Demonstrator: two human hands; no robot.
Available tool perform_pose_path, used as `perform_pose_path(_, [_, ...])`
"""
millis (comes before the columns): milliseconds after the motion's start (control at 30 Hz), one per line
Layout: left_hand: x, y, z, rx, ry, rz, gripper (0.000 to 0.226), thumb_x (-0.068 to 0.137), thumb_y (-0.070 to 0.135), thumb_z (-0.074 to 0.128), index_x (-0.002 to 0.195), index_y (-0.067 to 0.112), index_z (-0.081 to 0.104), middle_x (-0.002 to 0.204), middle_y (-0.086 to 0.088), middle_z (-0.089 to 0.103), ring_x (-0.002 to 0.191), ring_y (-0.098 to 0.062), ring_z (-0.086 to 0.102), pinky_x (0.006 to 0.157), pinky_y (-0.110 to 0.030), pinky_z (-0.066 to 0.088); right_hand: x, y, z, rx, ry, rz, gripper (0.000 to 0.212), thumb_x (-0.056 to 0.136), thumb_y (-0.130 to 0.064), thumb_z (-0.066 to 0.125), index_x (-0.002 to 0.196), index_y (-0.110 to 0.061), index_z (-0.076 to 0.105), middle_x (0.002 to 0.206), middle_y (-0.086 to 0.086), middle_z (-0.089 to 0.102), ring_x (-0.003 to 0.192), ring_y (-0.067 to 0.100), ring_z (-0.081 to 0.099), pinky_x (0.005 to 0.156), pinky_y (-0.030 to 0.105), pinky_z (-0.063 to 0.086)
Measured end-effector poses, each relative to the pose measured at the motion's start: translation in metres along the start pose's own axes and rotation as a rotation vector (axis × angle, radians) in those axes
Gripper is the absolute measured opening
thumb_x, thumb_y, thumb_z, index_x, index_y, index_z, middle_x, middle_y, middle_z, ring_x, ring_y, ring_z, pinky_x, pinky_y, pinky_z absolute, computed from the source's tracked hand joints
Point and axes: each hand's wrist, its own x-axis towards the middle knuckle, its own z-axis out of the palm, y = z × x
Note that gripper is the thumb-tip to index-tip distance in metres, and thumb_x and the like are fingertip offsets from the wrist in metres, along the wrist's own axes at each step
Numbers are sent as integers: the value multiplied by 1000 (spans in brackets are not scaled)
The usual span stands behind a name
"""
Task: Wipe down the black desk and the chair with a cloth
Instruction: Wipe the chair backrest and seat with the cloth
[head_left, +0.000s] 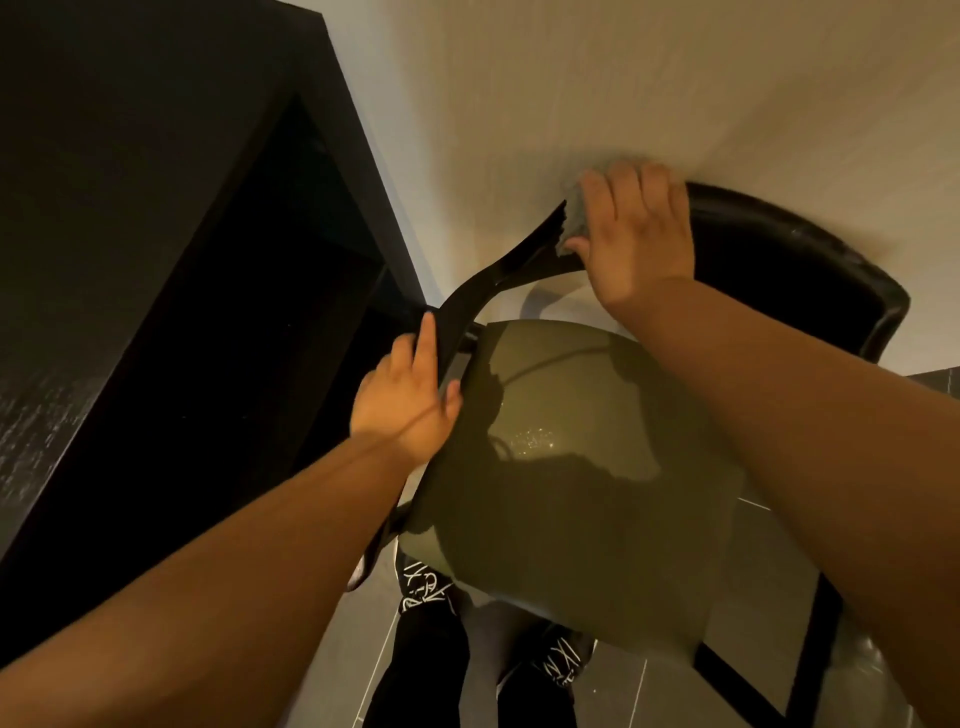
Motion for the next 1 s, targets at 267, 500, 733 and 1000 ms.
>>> perform_pose_path(267, [116,58,4,66,11,91,54,108,58,35,140,16,45,120,-14,63,97,-34,62,67,-42,44,-8,35,17,38,107,-118,67,97,-28,66,157,-16,38,149,18,47,133,44,43,115,53,28])
perform_pose_path(500, [136,68,6,87,54,121,56,104,68,32,117,15,47,92,-6,58,71,-25,52,59,-37,36,-38,49,32,-22,139,11,84,93,-16,65,164,-13,20,168,17,27,152,45,22,127,51,4])
perform_pose_path(733, [134,73,1,86,42,108,54,104,67,31,112,15,45,82,0,49,66,-23,49,56,-35,31,-26,34,39,-62,201,-119,73,100,-17,50,165,-13,17,170,13,26,156,39,21,129,46,-4])
perform_pose_path(1000, [135,73,0,57,19,93,57,104,64,22,121,15,46,83,-1,51,64,-18,47,57,-35,31,-89,65,36,-65,-10,315,84,107,-27,45,162,-16,-18,172,9,-21,154,30,-27,127,49,-14])
